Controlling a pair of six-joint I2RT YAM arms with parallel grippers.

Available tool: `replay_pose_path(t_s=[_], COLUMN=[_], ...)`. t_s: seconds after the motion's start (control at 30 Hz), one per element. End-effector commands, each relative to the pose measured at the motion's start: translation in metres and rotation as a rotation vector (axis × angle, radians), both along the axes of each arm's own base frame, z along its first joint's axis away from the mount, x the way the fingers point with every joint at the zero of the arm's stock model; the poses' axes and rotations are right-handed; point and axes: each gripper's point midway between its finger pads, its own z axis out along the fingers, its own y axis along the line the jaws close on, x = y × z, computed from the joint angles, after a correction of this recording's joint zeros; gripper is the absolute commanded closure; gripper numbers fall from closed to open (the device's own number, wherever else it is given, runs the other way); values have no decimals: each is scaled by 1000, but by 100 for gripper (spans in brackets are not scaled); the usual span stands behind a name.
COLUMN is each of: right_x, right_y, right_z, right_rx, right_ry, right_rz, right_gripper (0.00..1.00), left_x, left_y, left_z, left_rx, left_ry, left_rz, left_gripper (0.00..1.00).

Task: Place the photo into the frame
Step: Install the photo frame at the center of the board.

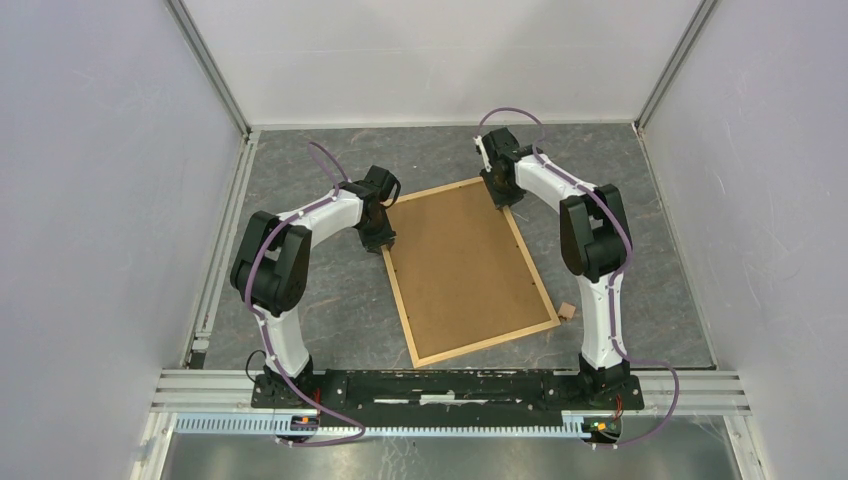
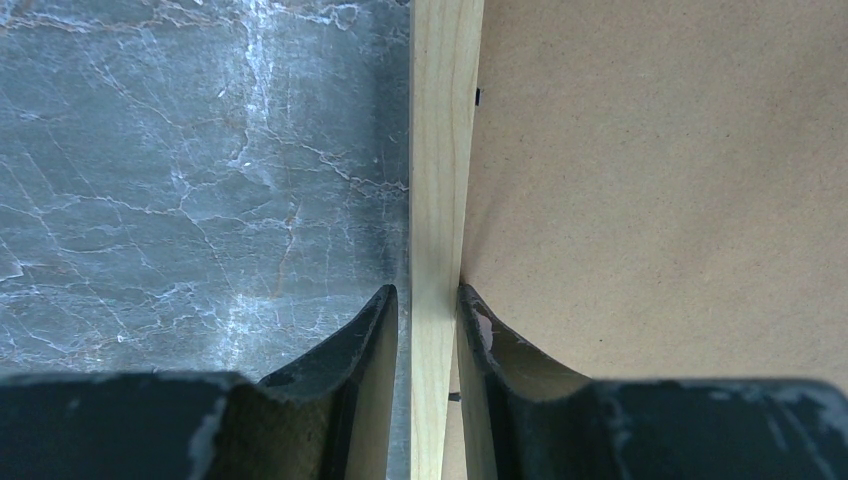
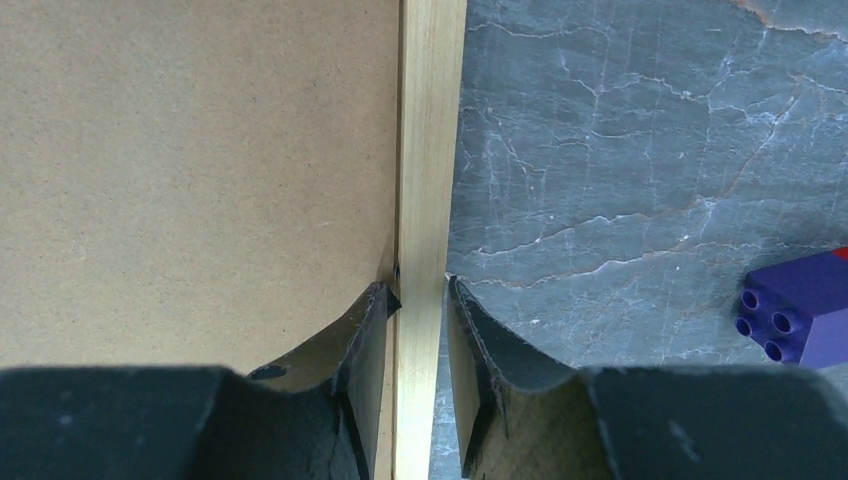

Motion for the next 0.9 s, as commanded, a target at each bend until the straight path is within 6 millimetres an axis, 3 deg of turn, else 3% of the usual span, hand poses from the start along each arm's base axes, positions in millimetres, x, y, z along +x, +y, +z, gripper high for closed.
replay_pose_path(t_s=[0.0, 0.1, 0.27, 0.63, 0.87], right_x=[0, 5, 5, 26, 16], right_y=[-3, 4, -4, 6, 3], right_z=[9, 34, 27, 48, 28], right_rx=[11, 63, 24, 90, 74], right_ry=[25, -42, -31, -98, -41], right_rz=[-2, -3, -13, -16, -16], right_gripper=[65, 64, 65, 68, 68], left_x=[-8, -9, -9, -9, -9], left_y=[13, 13, 14, 12, 12], left_z=[-14, -14, -14, -14, -14], left_rx=[64, 64, 63, 62, 62], left_ry=[43, 47, 46, 46, 45], left_rz=[14, 14, 13, 10, 9], left_gripper=[66, 66, 66, 66, 66])
